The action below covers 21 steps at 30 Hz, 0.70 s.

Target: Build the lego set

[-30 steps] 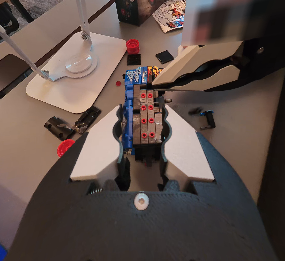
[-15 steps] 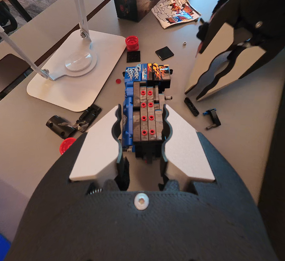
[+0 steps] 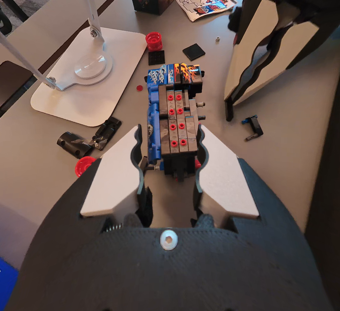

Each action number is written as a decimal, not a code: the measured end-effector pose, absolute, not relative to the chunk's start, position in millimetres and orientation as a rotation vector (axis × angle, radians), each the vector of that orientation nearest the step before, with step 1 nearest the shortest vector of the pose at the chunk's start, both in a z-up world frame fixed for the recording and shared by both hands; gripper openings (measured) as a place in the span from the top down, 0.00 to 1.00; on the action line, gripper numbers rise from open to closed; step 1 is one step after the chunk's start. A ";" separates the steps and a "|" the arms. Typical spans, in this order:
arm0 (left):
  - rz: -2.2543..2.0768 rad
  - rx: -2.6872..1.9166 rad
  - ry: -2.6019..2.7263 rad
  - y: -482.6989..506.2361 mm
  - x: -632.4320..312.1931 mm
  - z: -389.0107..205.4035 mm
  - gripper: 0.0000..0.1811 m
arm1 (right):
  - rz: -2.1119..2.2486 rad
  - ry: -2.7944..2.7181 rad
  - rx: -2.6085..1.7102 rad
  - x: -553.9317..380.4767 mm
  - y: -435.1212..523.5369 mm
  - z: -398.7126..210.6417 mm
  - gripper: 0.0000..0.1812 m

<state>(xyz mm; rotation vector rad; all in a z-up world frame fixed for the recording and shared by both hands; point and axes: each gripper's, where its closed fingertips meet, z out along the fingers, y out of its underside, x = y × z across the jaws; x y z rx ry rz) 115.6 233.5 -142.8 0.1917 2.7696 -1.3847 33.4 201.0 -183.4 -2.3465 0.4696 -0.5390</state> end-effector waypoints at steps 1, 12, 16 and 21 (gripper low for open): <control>-1.388 0.206 2.762 233.5 115.2 -141.9 0.68 | -0.558 0.470 -2.323 35.4 202.3 -175.9 0.97; -1.436 0.207 2.768 227.7 113.0 -143.8 0.69 | -1.372 0.126 -2.249 87.9 215.0 -117.8 0.97; -1.474 0.190 2.768 225.9 113.1 -141.4 0.70 | -1.503 -0.018 -2.258 94.5 218.2 -122.9 0.97; -1.478 0.173 2.770 223.0 113.5 -143.6 0.70 | -1.599 -0.083 -2.217 99.5 218.1 -126.0 0.97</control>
